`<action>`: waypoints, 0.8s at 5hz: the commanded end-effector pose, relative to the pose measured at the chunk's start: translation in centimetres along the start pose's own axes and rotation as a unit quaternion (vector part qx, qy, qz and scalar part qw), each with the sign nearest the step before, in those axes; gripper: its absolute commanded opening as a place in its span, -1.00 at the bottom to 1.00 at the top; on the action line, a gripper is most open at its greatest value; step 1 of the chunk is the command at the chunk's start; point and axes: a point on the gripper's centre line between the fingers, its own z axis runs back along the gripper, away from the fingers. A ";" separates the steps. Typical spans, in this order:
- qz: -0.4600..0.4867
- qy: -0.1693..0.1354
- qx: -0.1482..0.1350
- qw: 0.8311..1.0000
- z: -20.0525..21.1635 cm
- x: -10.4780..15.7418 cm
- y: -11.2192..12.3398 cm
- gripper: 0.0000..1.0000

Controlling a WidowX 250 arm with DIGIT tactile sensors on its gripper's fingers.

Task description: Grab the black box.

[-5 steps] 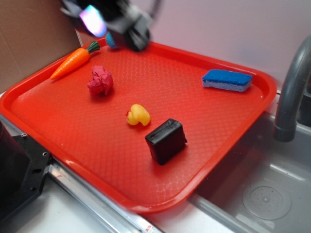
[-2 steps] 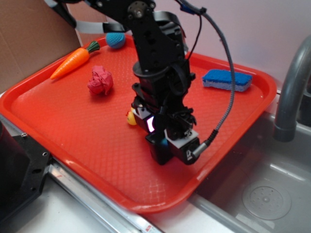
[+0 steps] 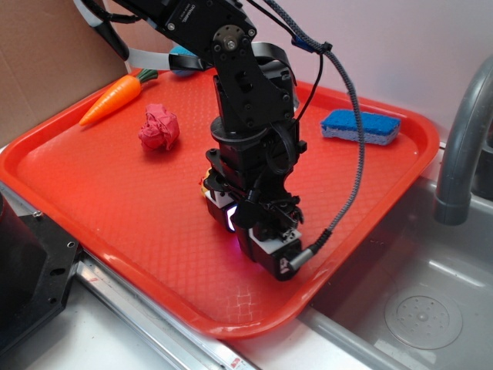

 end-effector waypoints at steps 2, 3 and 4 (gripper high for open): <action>0.081 -0.178 0.004 0.981 16.5 -2.1 8.1 -1.00; 0.163 -0.153 -0.003 0.975 19.9 -4.5 10.7 -1.00; 0.193 -0.153 -0.025 0.969 19.9 -5.6 12.3 -1.00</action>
